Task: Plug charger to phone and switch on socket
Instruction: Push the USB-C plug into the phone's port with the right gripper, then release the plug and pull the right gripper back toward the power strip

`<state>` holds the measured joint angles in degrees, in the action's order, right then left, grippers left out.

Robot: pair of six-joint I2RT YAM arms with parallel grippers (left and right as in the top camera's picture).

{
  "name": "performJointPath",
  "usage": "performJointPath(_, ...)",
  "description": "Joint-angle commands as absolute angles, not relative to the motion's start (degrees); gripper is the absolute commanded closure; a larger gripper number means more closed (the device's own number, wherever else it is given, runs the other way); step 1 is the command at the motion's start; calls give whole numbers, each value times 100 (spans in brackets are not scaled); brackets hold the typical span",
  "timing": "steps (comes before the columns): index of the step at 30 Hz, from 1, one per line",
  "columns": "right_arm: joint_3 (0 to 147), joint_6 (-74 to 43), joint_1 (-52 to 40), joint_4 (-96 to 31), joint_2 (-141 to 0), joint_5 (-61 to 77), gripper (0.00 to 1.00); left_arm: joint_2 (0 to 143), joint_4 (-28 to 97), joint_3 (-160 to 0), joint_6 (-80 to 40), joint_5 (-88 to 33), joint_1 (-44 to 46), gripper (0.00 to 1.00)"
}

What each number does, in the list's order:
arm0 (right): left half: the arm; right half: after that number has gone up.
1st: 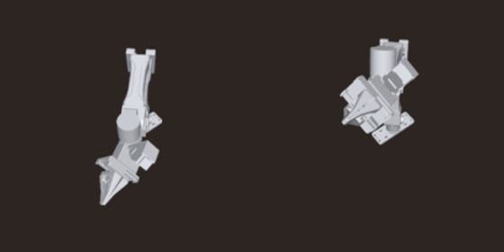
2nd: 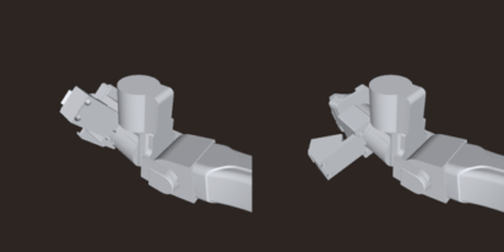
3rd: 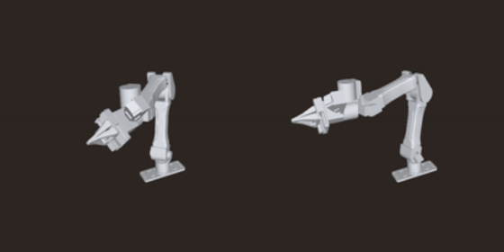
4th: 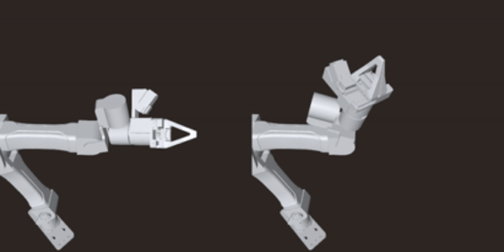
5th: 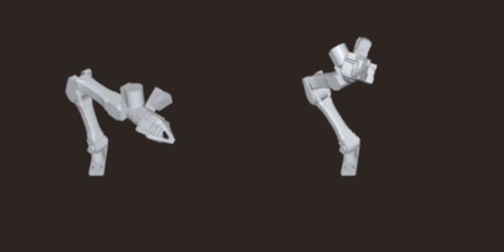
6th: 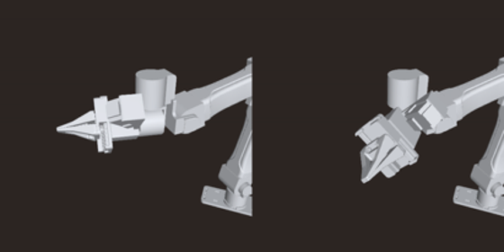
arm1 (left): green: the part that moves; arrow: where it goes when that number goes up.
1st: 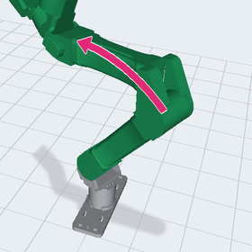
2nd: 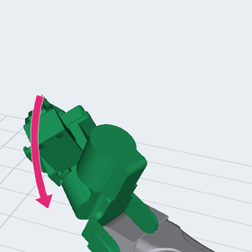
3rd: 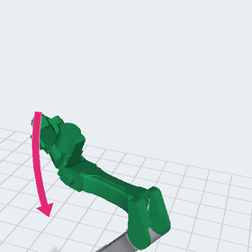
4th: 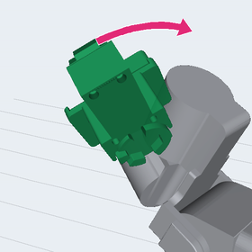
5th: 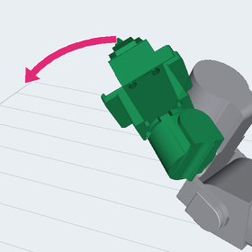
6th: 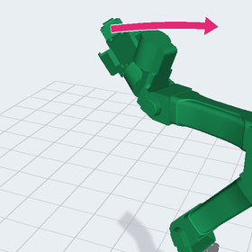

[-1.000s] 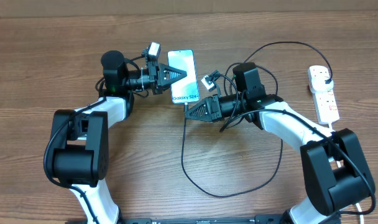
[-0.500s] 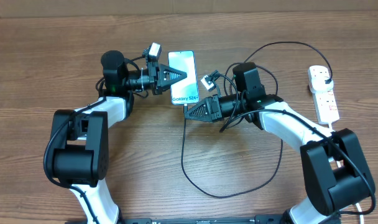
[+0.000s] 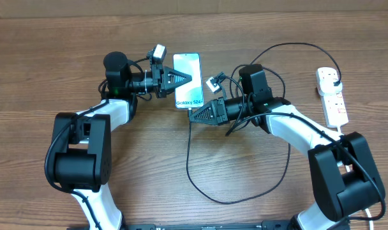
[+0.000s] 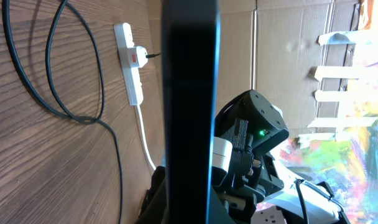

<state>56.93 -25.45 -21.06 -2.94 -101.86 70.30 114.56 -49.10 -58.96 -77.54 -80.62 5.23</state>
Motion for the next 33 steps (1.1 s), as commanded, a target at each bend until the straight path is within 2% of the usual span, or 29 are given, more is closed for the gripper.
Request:
performJointPath(1, 5697, -2534, -2049, -172, -10226, 6689, 96, 11507, -4895, -6003, -7511, -8667, 567, 95)
performJointPath(10, 5697, -2552, -2051, -156, -10226, 6698, 96, 11509, -3719, -6003, -6587, -8425, 565, 95)
performJointPath(33, 5697, -2709, -2049, -130, -10226, 6300, 96, 11509, -3734, -6003, -6335, -8650, 679, 96)
